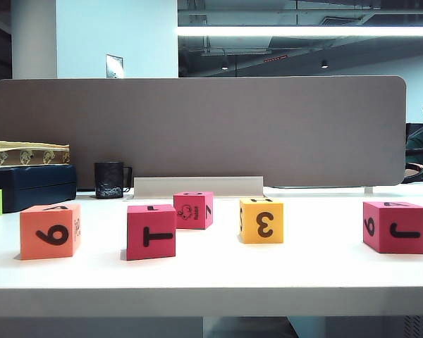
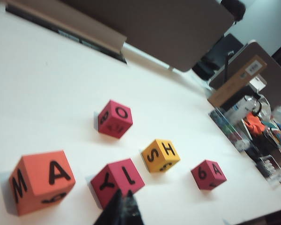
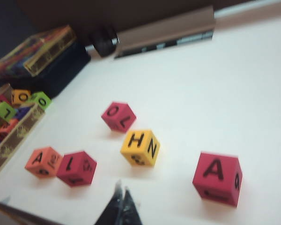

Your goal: Select the appropriate blocks from the scattered letter blocks on the table and arrange them in a row to spell out "ALOHA".

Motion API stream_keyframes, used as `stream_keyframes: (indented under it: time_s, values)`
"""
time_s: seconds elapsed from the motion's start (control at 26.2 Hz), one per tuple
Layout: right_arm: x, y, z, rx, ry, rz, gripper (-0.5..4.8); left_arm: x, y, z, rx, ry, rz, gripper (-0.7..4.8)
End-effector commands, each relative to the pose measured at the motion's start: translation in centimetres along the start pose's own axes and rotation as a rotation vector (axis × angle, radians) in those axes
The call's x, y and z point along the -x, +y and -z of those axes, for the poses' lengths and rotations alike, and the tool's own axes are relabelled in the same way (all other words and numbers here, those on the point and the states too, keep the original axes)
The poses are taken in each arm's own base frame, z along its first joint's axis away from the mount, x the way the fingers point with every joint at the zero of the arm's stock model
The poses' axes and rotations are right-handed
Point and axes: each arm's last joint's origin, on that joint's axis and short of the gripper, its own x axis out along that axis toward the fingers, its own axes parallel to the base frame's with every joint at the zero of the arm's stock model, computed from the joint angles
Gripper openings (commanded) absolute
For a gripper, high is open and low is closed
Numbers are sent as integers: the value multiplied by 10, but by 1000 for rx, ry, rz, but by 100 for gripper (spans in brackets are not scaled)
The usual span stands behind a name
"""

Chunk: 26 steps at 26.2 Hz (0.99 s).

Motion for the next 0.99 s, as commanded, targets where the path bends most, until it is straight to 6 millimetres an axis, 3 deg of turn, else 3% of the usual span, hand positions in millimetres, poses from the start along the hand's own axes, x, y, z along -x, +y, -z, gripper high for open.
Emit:
stream_keyframes:
  time_s: [0.04, 0.34, 0.57, 0.84, 0.99]
  values:
    - [-7, -1, -1, 9, 47, -25, -4, -4, 0, -3, 13, 27, 10, -5]
    - [-36, 1, 5, -4, 225, -95, -4, -16, -5, -26, -56, 85, -19, -5]
    - [-56, 10, 7, 18, 337, -123, -4, -36, -7, -53, -89, 177, -57, -6]
    - [-70, 29, -17, 135, 367, -150, -4, -62, -4, -79, -111, 289, -91, -5]
    - [-72, 38, -35, 161, 350, -166, -4, -74, -19, -96, -221, 316, -81, -5]
